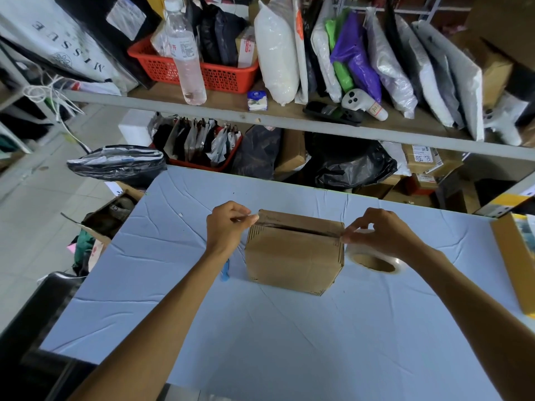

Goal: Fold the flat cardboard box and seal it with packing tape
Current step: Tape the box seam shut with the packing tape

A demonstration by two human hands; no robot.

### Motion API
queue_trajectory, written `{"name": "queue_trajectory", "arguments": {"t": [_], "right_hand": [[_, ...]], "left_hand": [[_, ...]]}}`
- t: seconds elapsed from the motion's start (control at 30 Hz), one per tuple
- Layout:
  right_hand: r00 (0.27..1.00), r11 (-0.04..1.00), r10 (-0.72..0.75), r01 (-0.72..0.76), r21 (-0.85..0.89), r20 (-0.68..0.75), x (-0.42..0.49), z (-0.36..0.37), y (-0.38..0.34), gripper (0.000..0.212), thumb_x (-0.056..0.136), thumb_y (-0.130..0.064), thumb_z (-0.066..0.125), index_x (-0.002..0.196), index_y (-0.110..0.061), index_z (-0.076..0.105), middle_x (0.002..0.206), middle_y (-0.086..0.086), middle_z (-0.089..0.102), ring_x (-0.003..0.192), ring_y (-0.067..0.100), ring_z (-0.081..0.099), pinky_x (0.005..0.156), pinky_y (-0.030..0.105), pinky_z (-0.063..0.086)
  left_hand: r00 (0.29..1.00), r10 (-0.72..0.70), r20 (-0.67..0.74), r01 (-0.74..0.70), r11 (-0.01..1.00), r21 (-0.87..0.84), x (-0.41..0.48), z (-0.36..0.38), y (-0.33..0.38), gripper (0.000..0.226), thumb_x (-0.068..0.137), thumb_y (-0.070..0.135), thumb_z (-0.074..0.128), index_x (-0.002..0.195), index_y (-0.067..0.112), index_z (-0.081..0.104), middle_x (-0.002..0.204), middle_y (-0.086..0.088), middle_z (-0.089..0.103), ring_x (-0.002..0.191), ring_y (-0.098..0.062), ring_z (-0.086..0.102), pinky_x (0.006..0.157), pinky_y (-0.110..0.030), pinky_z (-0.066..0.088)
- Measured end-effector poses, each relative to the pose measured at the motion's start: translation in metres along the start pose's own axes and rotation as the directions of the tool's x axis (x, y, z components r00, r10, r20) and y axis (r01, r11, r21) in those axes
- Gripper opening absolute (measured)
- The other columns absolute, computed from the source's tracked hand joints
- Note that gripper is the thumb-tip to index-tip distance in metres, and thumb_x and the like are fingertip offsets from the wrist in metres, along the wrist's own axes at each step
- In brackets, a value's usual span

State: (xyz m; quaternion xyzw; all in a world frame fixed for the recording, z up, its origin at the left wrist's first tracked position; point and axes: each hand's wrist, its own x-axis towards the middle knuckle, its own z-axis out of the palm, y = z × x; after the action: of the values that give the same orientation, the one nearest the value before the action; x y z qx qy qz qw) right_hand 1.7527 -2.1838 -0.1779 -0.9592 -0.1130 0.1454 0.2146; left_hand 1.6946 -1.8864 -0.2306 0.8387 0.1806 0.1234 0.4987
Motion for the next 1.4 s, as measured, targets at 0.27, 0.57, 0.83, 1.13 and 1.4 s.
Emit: {"name": "queue_trajectory", "arguments": {"t": [0.27, 0.57, 0.83, 1.13, 1.4], "right_hand": [[0.999, 0.999, 0.033, -0.033, -0.042, -0.003, 0.005, 0.0, 0.001, 0.027, 0.078, -0.05, 0.07, 0.085, -0.025, 0.075, 0.09, -0.004, 0.058, 0.084, 0.014, 0.052, 0.06, 0.023, 0.037], [0.998, 0.999, -0.042, 0.042, 0.002, -0.043, 0.005, 0.002, 0.009, 0.029, 0.077, -0.048, 0.071, 0.103, -0.035, 0.068, 0.093, -0.004, 0.059, 0.088, 0.015, 0.052, 0.07, 0.03, 0.044], [0.999, 0.999, -0.042, 0.042, -0.028, -0.027, 0.008, -0.001, 0.013, 0.063, 0.072, -0.049, 0.075, 0.129, -0.042, 0.049, 0.088, -0.007, 0.058, 0.088, 0.016, 0.055, 0.072, 0.028, 0.045], [0.993, 0.988, -0.099, 0.105, -0.116, 0.057, 0.015, 0.002, 0.012, 0.026, 0.078, -0.05, 0.068, 0.103, -0.046, 0.068, 0.096, -0.005, 0.054, 0.092, 0.017, 0.051, 0.072, 0.032, 0.043], [0.998, 0.987, -0.065, 0.065, -0.144, 0.006, 0.025, 0.005, 0.009, 0.031, 0.074, -0.052, 0.071, 0.102, -0.038, 0.072, 0.098, -0.006, 0.054, 0.088, 0.013, 0.046, 0.059, 0.021, 0.034]], "left_hand": [[0.998, -0.014, 0.061, 0.015, 1.0, -0.015, 0.004, 0.002, -0.003, 0.025, 0.076, 0.027, 0.077, 0.091, 0.008, 0.069, 0.083, 0.005, 0.067, 0.068, 0.003, 0.06, 0.057, 0.0, 0.043], [0.998, 0.027, 0.064, -0.021, 0.996, -0.091, 0.007, 0.001, 0.0, 0.015, 0.078, 0.021, 0.077, 0.086, 0.013, 0.067, 0.081, 0.008, 0.068, 0.076, -0.006, 0.065, 0.063, -0.006, 0.048], [0.998, 0.048, 0.05, -0.039, 0.985, -0.166, 0.004, 0.005, -0.001, 0.014, 0.077, 0.02, 0.077, 0.085, 0.017, 0.066, 0.082, 0.01, 0.069, 0.079, -0.006, 0.066, 0.066, -0.009, 0.051], [1.0, -0.006, 0.024, 0.01, 0.985, -0.17, 0.001, 0.007, -0.006, 0.017, 0.076, 0.022, 0.078, 0.085, 0.011, 0.068, 0.08, 0.008, 0.07, 0.074, 0.006, 0.064, 0.063, -0.005, 0.048], [0.997, 0.038, -0.062, -0.046, 0.99, -0.136, 0.003, 0.01, 0.0, 0.014, 0.076, 0.024, 0.078, 0.082, 0.016, 0.069, 0.079, 0.01, 0.07, 0.075, -0.002, 0.066, 0.065, -0.008, 0.051]]}}
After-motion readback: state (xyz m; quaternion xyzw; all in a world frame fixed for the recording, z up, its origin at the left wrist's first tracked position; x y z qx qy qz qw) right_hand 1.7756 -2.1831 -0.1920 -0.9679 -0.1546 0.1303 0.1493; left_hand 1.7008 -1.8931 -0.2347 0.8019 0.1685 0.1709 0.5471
